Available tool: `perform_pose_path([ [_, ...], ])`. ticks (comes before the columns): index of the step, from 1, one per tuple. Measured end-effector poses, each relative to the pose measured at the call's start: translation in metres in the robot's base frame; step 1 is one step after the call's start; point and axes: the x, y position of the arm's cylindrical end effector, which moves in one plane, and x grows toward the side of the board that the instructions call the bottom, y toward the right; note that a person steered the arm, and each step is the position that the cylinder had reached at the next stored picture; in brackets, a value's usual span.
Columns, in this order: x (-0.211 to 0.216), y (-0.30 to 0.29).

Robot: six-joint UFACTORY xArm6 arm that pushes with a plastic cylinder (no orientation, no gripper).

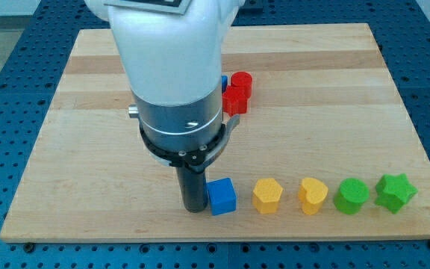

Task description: Move the red star to the left of the blue cube

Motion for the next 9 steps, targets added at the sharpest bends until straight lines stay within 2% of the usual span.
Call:
perform_pose_path([
  [2, -0.058, -0.020],
  [3, -0.077, -0.006],
  [5, -0.099, 0.084],
  [6, -0.134, 0.112],
  [7, -0.175, 0.119],
  [8, -0.198, 0.116],
  [9, -0.200, 0.103],
])
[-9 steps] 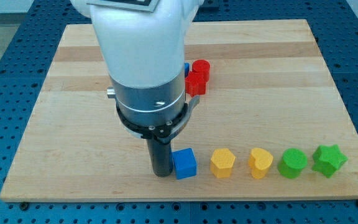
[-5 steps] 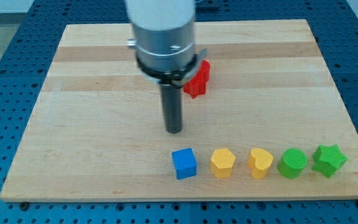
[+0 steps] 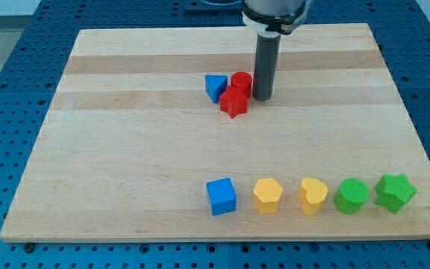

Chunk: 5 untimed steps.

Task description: Move the red star to the left of the blue cube

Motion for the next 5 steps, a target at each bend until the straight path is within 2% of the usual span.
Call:
perform_pose_path([
  [2, 0.004, -0.046],
  [5, 0.031, -0.096],
])
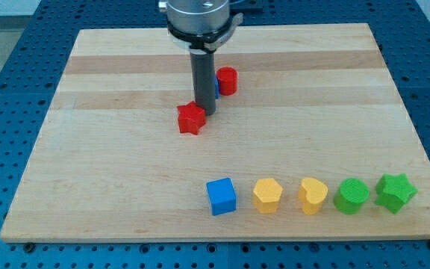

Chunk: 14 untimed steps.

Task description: Move the red star to the left of the blue cube

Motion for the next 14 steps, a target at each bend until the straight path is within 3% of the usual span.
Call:
perform_pose_path([
  [3, 0.001, -0.051],
  [9, 0.109, -0.055],
  [14, 0.124, -0.052],
])
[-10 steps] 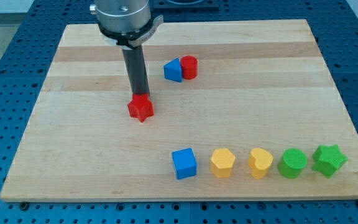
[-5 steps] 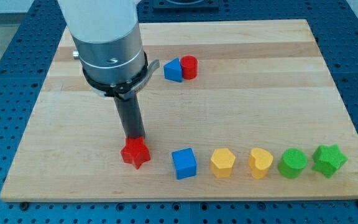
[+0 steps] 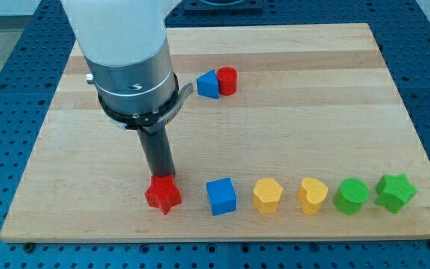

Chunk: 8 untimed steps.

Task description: Move the red star to the left of the blue cube

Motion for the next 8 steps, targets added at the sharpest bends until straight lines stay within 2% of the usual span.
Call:
perform_pose_path([
  [8, 0.000, 0.022],
])
